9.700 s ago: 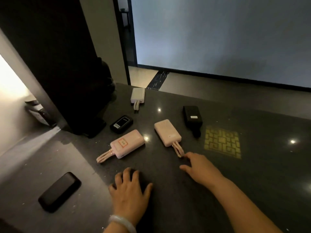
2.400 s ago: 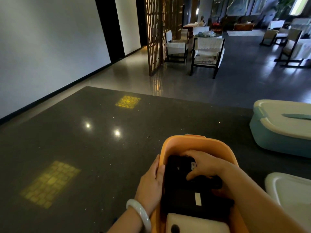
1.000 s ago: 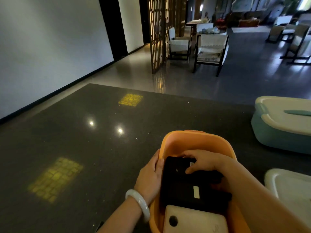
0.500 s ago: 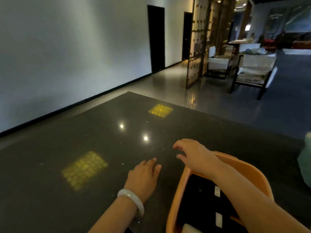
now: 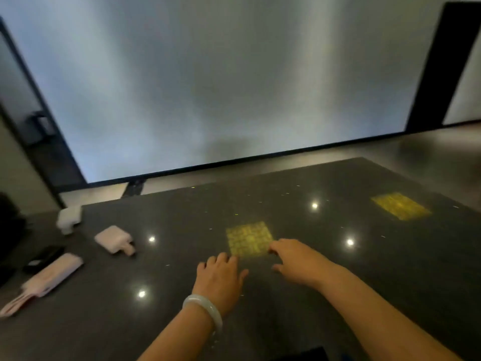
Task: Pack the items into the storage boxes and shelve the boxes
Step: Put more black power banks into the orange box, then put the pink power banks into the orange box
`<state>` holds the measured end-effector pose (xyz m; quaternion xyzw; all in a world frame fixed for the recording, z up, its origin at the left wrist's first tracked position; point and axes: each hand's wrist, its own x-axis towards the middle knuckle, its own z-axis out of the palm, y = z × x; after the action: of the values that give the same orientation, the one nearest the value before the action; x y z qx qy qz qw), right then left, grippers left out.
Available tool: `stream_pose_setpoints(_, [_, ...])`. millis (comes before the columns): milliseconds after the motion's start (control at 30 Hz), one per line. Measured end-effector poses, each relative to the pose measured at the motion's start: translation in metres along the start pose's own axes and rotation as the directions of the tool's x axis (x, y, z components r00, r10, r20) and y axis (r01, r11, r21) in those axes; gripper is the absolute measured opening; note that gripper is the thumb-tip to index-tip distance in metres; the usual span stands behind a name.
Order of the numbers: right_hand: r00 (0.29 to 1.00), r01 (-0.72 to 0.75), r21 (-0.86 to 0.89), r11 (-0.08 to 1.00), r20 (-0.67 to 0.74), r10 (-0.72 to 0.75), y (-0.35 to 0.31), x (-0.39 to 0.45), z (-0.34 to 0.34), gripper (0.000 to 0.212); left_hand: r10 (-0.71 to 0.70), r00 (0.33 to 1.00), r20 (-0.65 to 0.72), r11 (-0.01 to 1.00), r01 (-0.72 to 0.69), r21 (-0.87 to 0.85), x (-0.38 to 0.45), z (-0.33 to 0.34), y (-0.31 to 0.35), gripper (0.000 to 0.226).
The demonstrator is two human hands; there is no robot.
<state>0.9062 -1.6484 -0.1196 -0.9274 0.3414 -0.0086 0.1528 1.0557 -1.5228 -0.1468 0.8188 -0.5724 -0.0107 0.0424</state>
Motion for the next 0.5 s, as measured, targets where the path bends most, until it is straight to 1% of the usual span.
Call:
stream_pose_setpoints(100, [0.995, 0.077, -0.01, 0.997, 0.071, -0.077, -0.049, 0.039, 0.013, 0.041, -0.105, 0.994, -0.015, 0.994, 0.105, -0.014, -0.013, -0.001, -0.058, 0.054])
stream_pose_setpoints(200, [0.984, 0.126, 0.005, 0.992, 0.123, -0.126, -0.094, 0.073, 0.028, 0.042, -0.211, 0.977, 0.013, 0.977, 0.211, -0.012, -0.021, -0.003, -0.111, 0.055])
stream_pose_setpoints(300, [0.972, 0.173, -0.012, 0.985, 0.166, -0.169, -0.142, 0.108, 0.047, 0.042, -0.306, 0.948, 0.092, 0.948, 0.312, -0.06, -0.029, -0.01, -0.169, 0.056])
stream_pose_setpoints(500, [0.932, 0.249, 0.023, 0.968, 0.266, -0.246, -0.245, 0.185, 0.087, 0.044, -0.461, 0.879, 0.123, 0.869, 0.475, -0.134, -0.045, -0.012, -0.286, 0.052])
